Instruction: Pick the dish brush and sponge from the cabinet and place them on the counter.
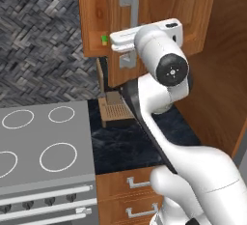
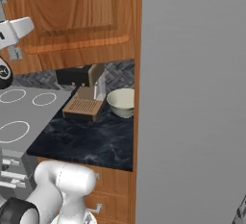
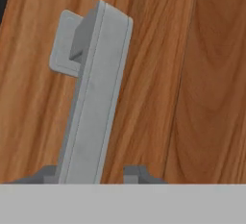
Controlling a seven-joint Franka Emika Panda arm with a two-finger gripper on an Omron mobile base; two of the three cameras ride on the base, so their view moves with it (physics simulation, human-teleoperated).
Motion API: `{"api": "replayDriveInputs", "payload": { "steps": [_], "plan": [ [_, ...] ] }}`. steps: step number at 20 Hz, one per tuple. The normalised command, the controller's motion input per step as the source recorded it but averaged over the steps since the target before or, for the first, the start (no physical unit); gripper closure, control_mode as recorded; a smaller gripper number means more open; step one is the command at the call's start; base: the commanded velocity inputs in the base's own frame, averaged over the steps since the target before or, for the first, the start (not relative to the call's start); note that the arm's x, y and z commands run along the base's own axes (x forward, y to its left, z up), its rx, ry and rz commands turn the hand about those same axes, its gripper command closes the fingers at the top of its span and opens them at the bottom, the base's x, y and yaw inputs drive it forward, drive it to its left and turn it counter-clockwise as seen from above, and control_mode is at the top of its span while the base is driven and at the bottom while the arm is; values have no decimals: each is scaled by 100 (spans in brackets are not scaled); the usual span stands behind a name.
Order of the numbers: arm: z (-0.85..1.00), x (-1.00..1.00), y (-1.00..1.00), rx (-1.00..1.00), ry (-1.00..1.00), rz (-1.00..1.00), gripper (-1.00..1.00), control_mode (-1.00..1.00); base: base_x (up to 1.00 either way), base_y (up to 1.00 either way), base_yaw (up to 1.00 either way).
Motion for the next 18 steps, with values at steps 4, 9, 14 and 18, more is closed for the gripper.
{"api": "replayDriveInputs", "payload": {
  "steps": [4, 9, 14, 18],
  "plan": [
    [28, -72, -74, -1, 0, 0, 100, -100, 0, 0, 0],
    [21, -57, -71, 0, 0, 0, 100, -100, 0, 0, 0],
    [5, -6, -15, 3, 0, 1, -100, -100, 0, 0, 0],
    [1, -6, 0, 0, -1, 0, -100, -100, 0, 0, 0]
  ]
}}
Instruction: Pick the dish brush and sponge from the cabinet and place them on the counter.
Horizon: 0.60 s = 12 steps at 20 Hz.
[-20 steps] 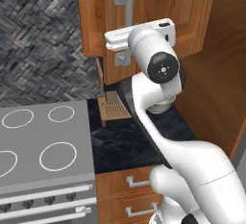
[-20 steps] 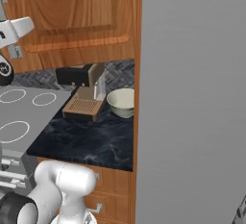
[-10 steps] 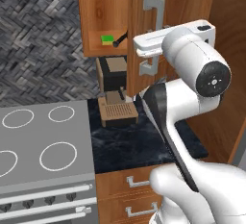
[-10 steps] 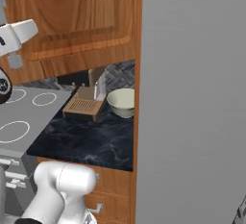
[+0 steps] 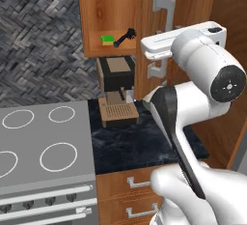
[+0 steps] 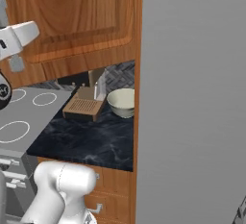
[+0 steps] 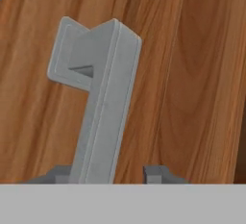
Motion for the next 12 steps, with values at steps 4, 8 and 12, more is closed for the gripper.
{"api": "replayDriveInputs", "payload": {
  "steps": [4, 8, 12],
  "plan": [
    [26, -55, -3, -1, -2, 0, -100, -100, 0, 0, 0],
    [41, -67, -5, -5, -1, 3, -100, -100, 0, 0, 0],
    [8, -75, 5, -13, 8, 10, -100, -100, 0, 0, 0]
  ]
}}
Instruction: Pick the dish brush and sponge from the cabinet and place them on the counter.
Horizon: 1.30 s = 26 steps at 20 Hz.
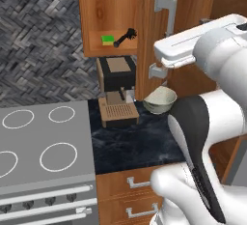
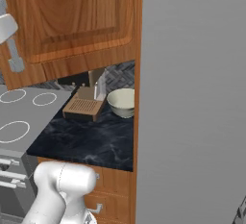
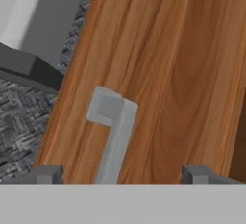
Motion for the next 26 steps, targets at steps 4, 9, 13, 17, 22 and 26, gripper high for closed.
{"api": "replayDriveInputs", "payload": {
  "steps": [4, 9, 13, 17, 22, 26],
  "plan": [
    [-7, -99, 37, -17, 15, 7, -100, -100, 0, 0, 0],
    [-27, -100, 61, -28, 17, 5, -100, -100, 0, 0, 0],
    [-36, -72, 64, -40, 15, 2, -100, -100, 0, 0, 0],
    [-36, 7, 62, -37, -4, -6, -100, -100, 0, 0, 0],
    [-30, 45, 14, -14, -8, -6, -100, -100, 0, 0, 0],
    [-30, 63, 0, -12, -3, -9, -100, -100, 0, 0, 0]
  ]
}}
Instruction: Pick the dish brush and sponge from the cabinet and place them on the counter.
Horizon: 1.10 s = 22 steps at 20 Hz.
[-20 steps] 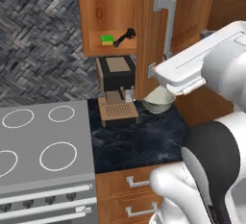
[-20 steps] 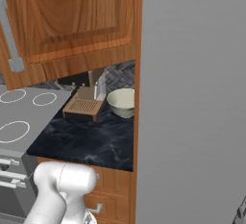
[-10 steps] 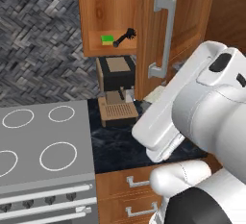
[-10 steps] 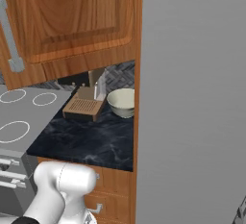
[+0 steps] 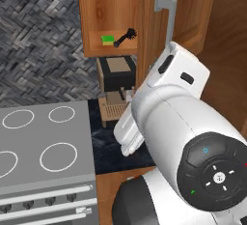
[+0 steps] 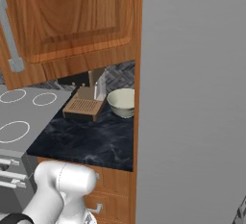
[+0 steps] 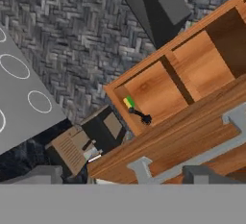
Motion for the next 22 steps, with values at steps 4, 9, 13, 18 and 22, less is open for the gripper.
{"api": "replayDriveInputs", "payload": {
  "steps": [4, 9, 13, 18, 22],
  "plan": [
    [-28, 75, 0, -10, 0, -13, -100, -100, 0, 0, 0],
    [-24, 78, 1, -10, -1, -14, -100, -100, 0, 0, 0],
    [-20, 67, 9, -10, -8, -21, -100, -100, 0, 0, 0],
    [-13, 46, 0, -7, -9, -26, -100, -100, 0, 0, 0],
    [-7, 25, 0, -5, -4, -34, -100, -100, 0, 0, 0]
  ]
}}
